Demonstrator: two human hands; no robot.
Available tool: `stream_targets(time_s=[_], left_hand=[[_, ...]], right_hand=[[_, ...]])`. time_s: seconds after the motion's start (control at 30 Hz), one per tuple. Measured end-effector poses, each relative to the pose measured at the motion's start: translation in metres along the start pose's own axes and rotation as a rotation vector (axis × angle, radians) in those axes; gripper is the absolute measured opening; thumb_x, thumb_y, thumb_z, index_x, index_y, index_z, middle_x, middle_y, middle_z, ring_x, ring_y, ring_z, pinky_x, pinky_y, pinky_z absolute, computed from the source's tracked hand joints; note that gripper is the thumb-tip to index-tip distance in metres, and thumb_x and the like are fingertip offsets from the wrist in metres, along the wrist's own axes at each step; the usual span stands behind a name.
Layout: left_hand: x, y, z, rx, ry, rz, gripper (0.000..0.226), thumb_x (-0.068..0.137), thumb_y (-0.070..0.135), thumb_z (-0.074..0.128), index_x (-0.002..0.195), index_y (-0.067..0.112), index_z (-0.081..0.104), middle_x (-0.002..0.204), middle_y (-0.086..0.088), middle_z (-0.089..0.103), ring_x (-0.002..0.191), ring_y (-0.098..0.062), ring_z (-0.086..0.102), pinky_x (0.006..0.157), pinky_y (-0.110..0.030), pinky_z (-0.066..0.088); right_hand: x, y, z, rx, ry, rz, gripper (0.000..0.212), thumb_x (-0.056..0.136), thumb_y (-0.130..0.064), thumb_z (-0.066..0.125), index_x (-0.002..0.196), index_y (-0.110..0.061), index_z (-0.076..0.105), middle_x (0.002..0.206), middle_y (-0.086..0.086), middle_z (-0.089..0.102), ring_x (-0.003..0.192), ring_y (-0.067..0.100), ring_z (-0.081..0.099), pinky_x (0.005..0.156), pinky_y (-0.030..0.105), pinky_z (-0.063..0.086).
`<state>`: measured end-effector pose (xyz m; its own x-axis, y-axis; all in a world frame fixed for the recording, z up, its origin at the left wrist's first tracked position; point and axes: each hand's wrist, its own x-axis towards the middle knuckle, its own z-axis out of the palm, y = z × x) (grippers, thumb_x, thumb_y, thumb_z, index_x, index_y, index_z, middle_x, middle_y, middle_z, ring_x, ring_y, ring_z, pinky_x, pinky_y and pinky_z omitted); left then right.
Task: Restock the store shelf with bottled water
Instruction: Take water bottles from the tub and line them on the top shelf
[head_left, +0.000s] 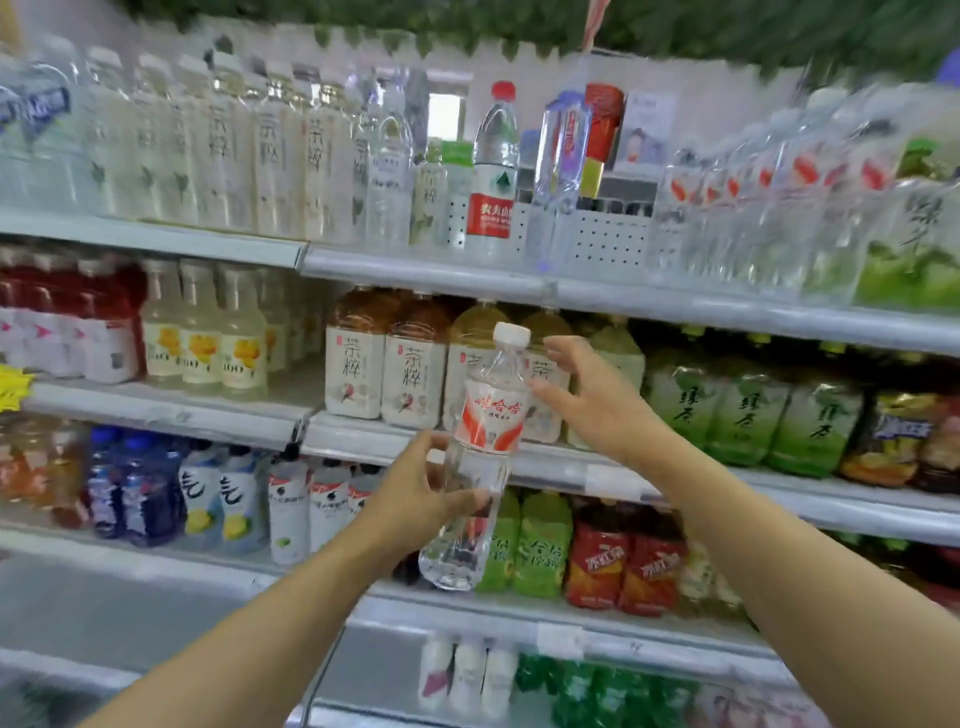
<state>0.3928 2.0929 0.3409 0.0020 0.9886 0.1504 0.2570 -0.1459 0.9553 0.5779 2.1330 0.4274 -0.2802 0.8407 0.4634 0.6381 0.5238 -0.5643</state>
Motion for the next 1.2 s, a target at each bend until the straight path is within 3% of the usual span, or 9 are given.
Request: stream_targets(time_s=[0.13, 0.4, 0.53, 0.67, 0.8, 0.9, 0.97, 1.07, 1.2], left_hand=[[0.024, 0.050, 0.022, 0.011, 0.007, 0.079, 0.043, 0.077, 0.017, 0.075, 0.106, 0.030, 0.045, 0.100, -0.003, 0.064, 0.092, -0.019, 0.063, 0.064, -0.025, 0.045], [0.083, 0.139, 0.075, 0.004, 0.035, 0.201, 0.044, 0.077, 0.019, 0.075, 0.111, 0.025, 0.048, 0.101, -0.002, 0.064, 0.091, -0.018, 0.062, 0.069, -0.031, 0.047], [0.115, 0.183, 0.100, -0.049, 0.023, 0.250, 0.044, 0.078, 0.018, 0.074, 0.113, 0.019, 0.047, 0.100, -0.009, 0.065, 0.081, -0.022, 0.066, 0.065, -0.033, 0.054], [0.151, 0.228, 0.123, -0.042, 0.085, 0.325, 0.044, 0.080, 0.023, 0.072, 0.113, 0.021, 0.044, 0.101, -0.006, 0.061, 0.086, -0.017, 0.059, 0.066, -0.031, 0.045], [0.191, 0.262, 0.146, -0.057, 0.142, 0.353, 0.048, 0.079, 0.020, 0.073, 0.118, 0.018, 0.045, 0.113, -0.006, 0.059, 0.101, -0.023, 0.057, 0.082, -0.039, 0.046], [0.220, 0.274, 0.164, -0.072, 0.169, 0.370, 0.048, 0.079, 0.019, 0.074, 0.117, 0.015, 0.045, 0.105, -0.002, 0.059, 0.093, -0.019, 0.057, 0.078, -0.036, 0.047], [0.238, 0.278, 0.176, -0.083, 0.172, 0.372, 0.044, 0.080, 0.018, 0.073, 0.114, 0.015, 0.045, 0.099, 0.001, 0.058, 0.089, -0.017, 0.056, 0.077, -0.034, 0.045], [0.261, 0.278, 0.190, -0.086, 0.168, 0.362, 0.041, 0.080, 0.017, 0.073, 0.109, 0.018, 0.044, 0.102, 0.000, 0.058, 0.096, -0.021, 0.056, 0.081, -0.036, 0.045], [0.283, 0.275, 0.202, -0.066, 0.137, 0.346, 0.051, 0.080, 0.016, 0.073, 0.122, 0.014, 0.043, 0.111, -0.002, 0.057, 0.099, -0.022, 0.054, 0.084, -0.037, 0.043]], right_hand=[[0.010, 0.025, -0.053, -0.236, 0.132, -0.015, 0.052, 0.095, -0.019, 0.052, 0.143, -0.016, 0.033, 0.147, 0.005, 0.034, 0.136, 0.019, 0.030, 0.112, 0.031, 0.023], [0.038, 0.083, -0.140, -0.525, 0.196, -0.013, 0.060, 0.094, -0.030, 0.055, 0.145, -0.018, 0.026, 0.149, 0.003, 0.027, 0.137, 0.021, 0.018, 0.113, 0.034, 0.018], [0.061, 0.119, -0.168, -0.674, 0.207, -0.053, 0.063, 0.092, -0.037, 0.054, 0.144, -0.018, 0.025, 0.149, 0.003, 0.025, 0.137, 0.022, 0.019, 0.115, 0.035, 0.015], [0.080, 0.151, -0.184, -0.724, 0.192, -0.064, 0.066, 0.091, -0.046, 0.053, 0.145, -0.020, 0.023, 0.152, 0.002, 0.022, 0.140, 0.024, 0.016, 0.117, 0.037, 0.011], [0.092, 0.177, -0.189, -0.787, 0.174, -0.159, 0.065, 0.090, -0.053, 0.049, 0.142, -0.022, 0.025, 0.149, 0.000, 0.021, 0.139, 0.023, 0.014, 0.116, 0.035, 0.005], [0.098, 0.190, -0.188, -0.803, 0.183, -0.234, 0.067, 0.089, -0.060, 0.040, 0.143, -0.022, 0.024, 0.150, -0.001, 0.021, 0.142, 0.022, 0.007, 0.116, 0.035, -0.006], [0.101, 0.197, -0.187, -0.818, 0.189, -0.275, 0.076, 0.083, -0.068, 0.024, 0.144, -0.023, 0.024, 0.152, -0.002, 0.022, 0.144, 0.020, 0.004, 0.114, 0.034, -0.014], [0.106, 0.206, -0.187, -0.783, 0.201, -0.330, 0.079, 0.080, -0.069, 0.020, 0.143, -0.022, 0.029, 0.150, -0.001, 0.030, 0.145, 0.021, 0.010, 0.112, 0.033, -0.017], [0.108, 0.211, -0.187, -0.770, 0.227, -0.370, 0.068, 0.085, -0.066, 0.031, 0.136, -0.021, 0.039, 0.139, 0.000, 0.044, 0.140, 0.025, 0.027, 0.114, 0.036, -0.007]])
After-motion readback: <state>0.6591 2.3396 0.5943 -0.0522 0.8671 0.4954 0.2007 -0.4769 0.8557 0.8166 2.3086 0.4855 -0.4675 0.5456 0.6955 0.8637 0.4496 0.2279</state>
